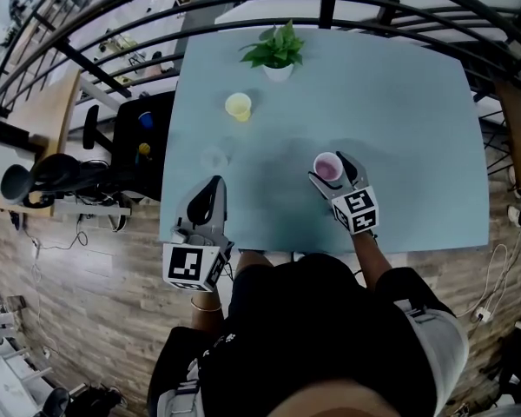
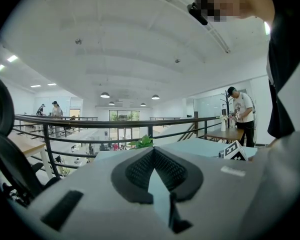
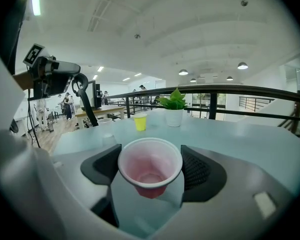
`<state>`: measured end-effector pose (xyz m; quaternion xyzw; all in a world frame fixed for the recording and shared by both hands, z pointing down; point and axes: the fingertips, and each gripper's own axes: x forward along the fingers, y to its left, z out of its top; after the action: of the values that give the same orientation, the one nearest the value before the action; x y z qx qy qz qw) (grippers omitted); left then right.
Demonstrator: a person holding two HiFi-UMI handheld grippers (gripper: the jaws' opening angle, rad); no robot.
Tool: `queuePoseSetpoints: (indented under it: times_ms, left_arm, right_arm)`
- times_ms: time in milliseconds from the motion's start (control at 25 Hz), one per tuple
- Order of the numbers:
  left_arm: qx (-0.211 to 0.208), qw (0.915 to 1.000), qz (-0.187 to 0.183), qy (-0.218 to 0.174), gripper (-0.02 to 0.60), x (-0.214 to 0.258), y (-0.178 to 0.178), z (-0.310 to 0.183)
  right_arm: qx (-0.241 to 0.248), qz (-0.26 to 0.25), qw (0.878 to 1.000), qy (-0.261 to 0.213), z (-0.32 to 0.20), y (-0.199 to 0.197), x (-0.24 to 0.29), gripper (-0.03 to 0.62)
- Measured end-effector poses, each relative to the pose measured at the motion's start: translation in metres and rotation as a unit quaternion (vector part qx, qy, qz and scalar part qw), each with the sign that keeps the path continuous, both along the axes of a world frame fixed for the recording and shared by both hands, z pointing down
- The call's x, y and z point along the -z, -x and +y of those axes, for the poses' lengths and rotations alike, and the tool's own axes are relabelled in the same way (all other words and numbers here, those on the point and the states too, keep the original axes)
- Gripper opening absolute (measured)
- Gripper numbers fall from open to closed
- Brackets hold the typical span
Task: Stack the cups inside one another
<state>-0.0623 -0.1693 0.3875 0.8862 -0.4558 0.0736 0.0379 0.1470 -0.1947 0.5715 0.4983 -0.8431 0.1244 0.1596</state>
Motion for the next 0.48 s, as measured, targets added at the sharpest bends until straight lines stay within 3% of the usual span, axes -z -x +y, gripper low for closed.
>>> queuePoseSetpoints:
  times_ms: [480]
  left_arm:
    - [0.014, 0.9999, 0.005, 0.000, -0.008, 0.006, 0.043, 0.003]
  right_arm:
    - [0.016, -0.016, 0.999, -0.026, -0.007, 0.046, 0.035, 0.367]
